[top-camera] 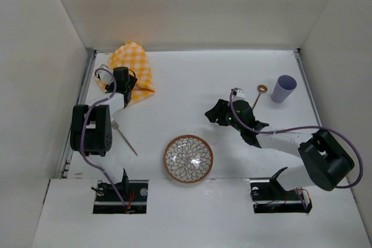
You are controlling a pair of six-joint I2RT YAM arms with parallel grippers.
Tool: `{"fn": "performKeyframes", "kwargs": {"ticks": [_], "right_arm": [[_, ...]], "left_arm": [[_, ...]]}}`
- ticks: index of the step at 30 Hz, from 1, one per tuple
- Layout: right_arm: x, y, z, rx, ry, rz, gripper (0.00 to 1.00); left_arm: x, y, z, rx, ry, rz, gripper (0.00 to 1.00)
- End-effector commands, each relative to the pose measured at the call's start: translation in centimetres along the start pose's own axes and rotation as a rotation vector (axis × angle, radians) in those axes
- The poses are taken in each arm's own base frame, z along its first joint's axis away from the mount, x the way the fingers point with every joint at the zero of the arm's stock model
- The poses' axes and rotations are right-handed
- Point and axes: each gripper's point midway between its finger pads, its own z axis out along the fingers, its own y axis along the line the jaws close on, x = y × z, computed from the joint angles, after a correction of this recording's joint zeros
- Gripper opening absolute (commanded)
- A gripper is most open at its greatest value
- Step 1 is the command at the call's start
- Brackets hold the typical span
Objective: Set the dinner table for one person
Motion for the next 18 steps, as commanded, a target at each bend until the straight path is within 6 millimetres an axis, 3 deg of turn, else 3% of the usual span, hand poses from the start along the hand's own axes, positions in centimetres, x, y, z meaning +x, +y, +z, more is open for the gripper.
{"fn": "performKeyframes", "kwargs": {"ticks": [1,8,15,18], "right_arm": [[-1.4,2.5,0.5,-0.064,-0.033,-0.021,0.62],[-0.8,2.5,0.9,-0.061,-0.016,-0.029,0.62],[-0.3,2.9,1.3,-0.067,0.002,-0.037,0.62],[-0.4,3.2,1.0,-0.076,-0.005,-0.041,0.62]], "left_arm": [[-1.2,-3.8,0.9,0.115,-0.014,-0.034,0.54],[-1.4,-1.6,3.5,0.017,-0.049,0.001,0.52],[-4.5,-1.4,4.9,-0.033,-0.152,0.065,0.52],[-4.7,-1.0,5.6,-0.044,-0.151,0.074,0.51]]}}
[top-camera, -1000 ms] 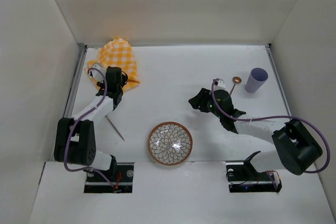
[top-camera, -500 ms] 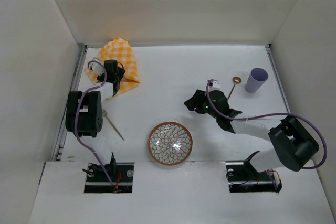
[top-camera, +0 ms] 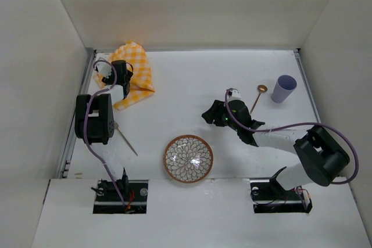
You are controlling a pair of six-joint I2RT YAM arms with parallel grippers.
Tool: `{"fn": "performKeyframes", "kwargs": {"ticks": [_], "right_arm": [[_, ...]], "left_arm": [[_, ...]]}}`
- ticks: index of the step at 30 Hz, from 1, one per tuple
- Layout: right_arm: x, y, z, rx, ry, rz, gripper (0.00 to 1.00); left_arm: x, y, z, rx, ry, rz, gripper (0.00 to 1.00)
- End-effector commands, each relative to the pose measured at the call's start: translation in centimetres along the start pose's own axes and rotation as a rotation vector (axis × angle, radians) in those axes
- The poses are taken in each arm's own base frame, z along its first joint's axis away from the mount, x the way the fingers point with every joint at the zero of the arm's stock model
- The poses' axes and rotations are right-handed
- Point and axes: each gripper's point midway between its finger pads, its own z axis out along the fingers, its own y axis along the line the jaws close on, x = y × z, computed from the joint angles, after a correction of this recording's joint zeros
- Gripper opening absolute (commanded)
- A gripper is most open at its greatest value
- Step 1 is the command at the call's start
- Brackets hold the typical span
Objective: Set the dinner table for one person
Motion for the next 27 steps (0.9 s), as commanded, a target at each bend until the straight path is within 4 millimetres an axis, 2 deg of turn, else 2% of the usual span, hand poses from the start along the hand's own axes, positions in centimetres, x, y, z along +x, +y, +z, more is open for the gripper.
{"fn": "performKeyframes", "kwargs": {"ticks": [1,6,10,14,16,18,27], "right_arm": [[-1.8,2.3,0.1,-0.061,-0.051,-0.021,0.62],[-1.4,2.2,0.0,-0.06,-0.037,-0.022,0.62],[-1.4,2.0,0.1,-0.057,-0.037,-0.02,0.62],[-1.7,2.0,0.0,-0.059,-0.048,-0.02,0.63],[-1.6,1.9,0.1,-0.057,-0.041,-0.018,0.63],[-1.5,1.9,0.2,-0.056,-0.036,-0.02,0.63],[-1.9,2.2,-0.2,-0.065,-0.051,-0.019,0.67]], "left_arm": [[-2.2,-0.3,0.9,-0.009,-0.065,0.014,0.51],[-0.8,0.7,1.7,-0.042,-0.024,0.02,0.51],[-0.5,1.4,2.6,-0.074,-0.002,0.01,0.48],[-0.6,0.2,2.4,-0.033,0.007,-0.001,0.19],[-0.3,-1.5,1.5,0.014,0.018,-0.008,0.12],[0.7,-4.1,0.0,0.084,0.03,0.0,0.08],[7.0,-13.9,-8.2,0.303,0.115,-0.048,0.04]]}}
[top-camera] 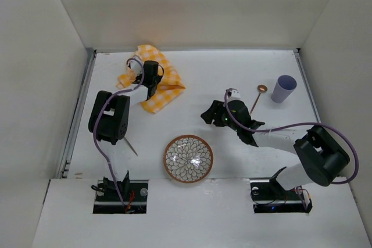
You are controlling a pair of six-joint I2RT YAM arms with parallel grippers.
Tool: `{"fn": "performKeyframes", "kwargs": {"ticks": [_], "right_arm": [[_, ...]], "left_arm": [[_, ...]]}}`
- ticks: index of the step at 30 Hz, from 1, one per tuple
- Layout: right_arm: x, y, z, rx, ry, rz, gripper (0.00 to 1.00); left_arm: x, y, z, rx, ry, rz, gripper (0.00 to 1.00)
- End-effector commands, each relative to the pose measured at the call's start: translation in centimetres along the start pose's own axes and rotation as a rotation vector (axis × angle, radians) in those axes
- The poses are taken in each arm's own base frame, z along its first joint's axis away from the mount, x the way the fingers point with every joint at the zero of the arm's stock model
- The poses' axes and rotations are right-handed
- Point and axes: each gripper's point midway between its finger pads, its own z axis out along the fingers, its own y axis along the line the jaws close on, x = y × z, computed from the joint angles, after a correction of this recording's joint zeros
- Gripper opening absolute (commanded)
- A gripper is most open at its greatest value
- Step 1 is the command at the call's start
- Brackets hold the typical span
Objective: Set the dinner table for one person
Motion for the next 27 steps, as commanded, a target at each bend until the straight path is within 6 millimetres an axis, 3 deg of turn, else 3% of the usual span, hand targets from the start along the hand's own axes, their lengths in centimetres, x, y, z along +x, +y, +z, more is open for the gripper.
{"fn": "performKeyframes", "kwargs": {"ticks": [1,6,10,14,21,27], "right_arm": [[-2.1,2.0,-0.2,-0.059,-0.057,-0.01,0.68],[-2.0,2.0,0.2,-0.052,-0.061,-0.009,0.76],[-1.3,1.9,1.8,-0.052,-0.049,0.056,0.78],[-0.3,3.2,3.9,-0.067,-0.023,0.18,0.76],[1.2,8.2,9.0,-0.055,-0.042,0.281,0.73],[3.6,9.0,13.0,0.023,-0.027,0.392,0.68]], "left_arm": [[-1.4,-8.4,-4.2,0.194,-0.022,-0.127,0.03],[1.6,-13.5,-6.9,0.296,0.026,-0.165,0.03],[2.6,-15.2,-7.6,0.328,0.051,-0.192,0.03],[3.4,-15.5,-8.0,0.337,0.061,-0.205,0.03],[2.5,-14.4,-8.3,0.345,0.058,-0.229,0.04],[1.9,-12.3,-7.0,0.324,0.069,-0.263,0.04]]}}
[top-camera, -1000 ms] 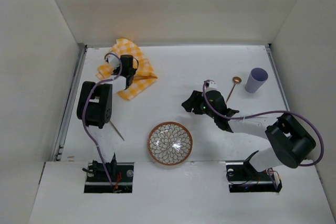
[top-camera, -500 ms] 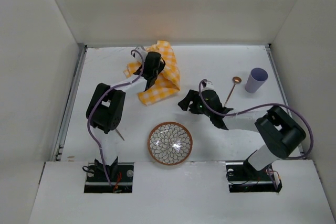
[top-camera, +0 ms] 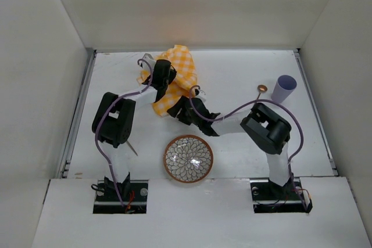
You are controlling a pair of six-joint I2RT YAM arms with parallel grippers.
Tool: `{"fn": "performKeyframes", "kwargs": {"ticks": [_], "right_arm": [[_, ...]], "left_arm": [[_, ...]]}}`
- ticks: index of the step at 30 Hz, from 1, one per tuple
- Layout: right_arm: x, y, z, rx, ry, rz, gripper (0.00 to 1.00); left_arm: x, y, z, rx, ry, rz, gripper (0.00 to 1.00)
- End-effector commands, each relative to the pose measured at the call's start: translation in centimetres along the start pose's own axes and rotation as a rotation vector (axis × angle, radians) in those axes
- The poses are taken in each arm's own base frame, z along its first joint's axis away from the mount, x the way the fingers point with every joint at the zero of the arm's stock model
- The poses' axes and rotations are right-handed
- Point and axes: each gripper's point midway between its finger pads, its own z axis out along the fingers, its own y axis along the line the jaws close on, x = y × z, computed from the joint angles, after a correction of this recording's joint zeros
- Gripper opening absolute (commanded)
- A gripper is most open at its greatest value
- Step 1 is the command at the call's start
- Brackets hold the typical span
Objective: Set the dinner table for one person
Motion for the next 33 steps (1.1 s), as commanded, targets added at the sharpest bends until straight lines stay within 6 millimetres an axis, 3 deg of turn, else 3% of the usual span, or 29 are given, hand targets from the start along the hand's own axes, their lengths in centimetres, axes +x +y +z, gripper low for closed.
{"fn": "performKeyframes", "kwargs": {"ticks": [1,8,14,19,22,25,28,33], "right_arm": [[-0.3,0.5,1.9,0.04,-0.065,0.119,0.67],[1.1,-0.8,3.8,0.123,-0.074,0.203,0.58],[0.6,0.2,4.4,0.132,-0.106,0.227,0.44],[0.6,-0.5,4.1,0.151,-0.124,0.243,0.33],[0.6,-0.5,3.7,0.149,-0.126,0.257,0.18],[0.2,-0.6,2.3,0.139,-0.132,0.252,0.09],[-0.8,-1.5,-0.5,0.131,-0.147,0.199,0.07],[-6.8,-6.7,-4.6,0.179,-0.188,0.097,0.08]], "left_arm": [[-2.9,-2.1,-1.2,0.081,-0.034,-0.082,0.04],[-3.4,-1.6,-1.9,0.096,-0.008,-0.128,0.04],[-3.1,-0.8,-4.9,0.094,0.009,-0.174,0.03],[-1.7,-2.5,-7.4,0.148,0.056,-0.176,0.03],[-1.7,-3.5,-8.1,0.178,0.076,-0.193,0.03],[-2.5,-3.8,-8.4,0.182,0.05,-0.175,0.03],[-3.8,-3.2,-7.5,0.151,0.013,-0.136,0.03],[-4.5,-1.6,-5.8,0.108,-0.009,-0.108,0.03]]}}
